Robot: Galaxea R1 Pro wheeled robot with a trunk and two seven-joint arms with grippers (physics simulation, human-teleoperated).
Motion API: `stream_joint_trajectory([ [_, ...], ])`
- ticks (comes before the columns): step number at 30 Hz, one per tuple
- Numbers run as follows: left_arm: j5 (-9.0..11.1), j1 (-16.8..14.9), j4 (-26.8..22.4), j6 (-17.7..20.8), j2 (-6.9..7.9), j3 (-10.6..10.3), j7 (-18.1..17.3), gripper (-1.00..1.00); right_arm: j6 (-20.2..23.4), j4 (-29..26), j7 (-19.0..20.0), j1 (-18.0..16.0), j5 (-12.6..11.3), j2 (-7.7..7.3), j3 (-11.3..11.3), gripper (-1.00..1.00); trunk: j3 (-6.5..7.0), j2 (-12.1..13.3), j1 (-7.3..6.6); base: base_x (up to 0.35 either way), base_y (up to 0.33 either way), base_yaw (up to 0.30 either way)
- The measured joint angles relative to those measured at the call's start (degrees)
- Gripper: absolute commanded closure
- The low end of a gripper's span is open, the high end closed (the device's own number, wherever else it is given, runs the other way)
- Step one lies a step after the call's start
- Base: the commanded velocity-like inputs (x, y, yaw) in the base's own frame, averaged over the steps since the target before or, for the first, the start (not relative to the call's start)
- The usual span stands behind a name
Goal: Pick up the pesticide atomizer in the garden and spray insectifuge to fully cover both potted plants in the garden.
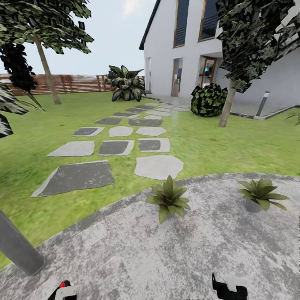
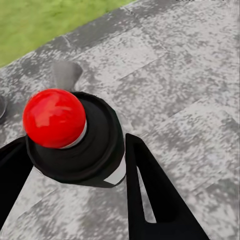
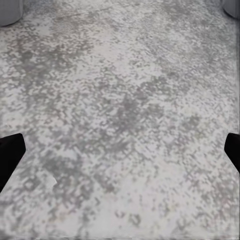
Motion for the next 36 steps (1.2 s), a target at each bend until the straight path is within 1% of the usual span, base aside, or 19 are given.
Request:
stream_joint_trajectory([
  [11,0.0,0.0,0.0,0.0,0.0,0.0,0.0,1.0,0.0,0.0,0.0,0.0,0.0,0.0,-0.1,-1.0,0.0,0.0,0.0,0.008,0.333,-0.262],
  [19,0.0,0.0,0.0,0.0,-0.04,0.0,0.0,1.0,0.0,0.0,0.2,0.0,0.1,-0.12,0.0,-1.0,0.0,0.0,-0.02,0.174,0.291,-0.04],
  [27,-0.1,0.0,0.0,0.0,-0.09,0.0,0.0,1.0,0.0,0.0,0.2,0.0,0.2,-0.07,0.0,-1.0,0.0,0.0,-0.03,0.258,0.034,0.0],
  [36,-0.1,0.0,0.0,0.0,-0.09,0.0,0.0,1.0,0.0,0.0,0.1,0.0,0.2,0.09,0.0,-1.0,0.01,0.0,0.0,0.018,0.0,-0.031],
])
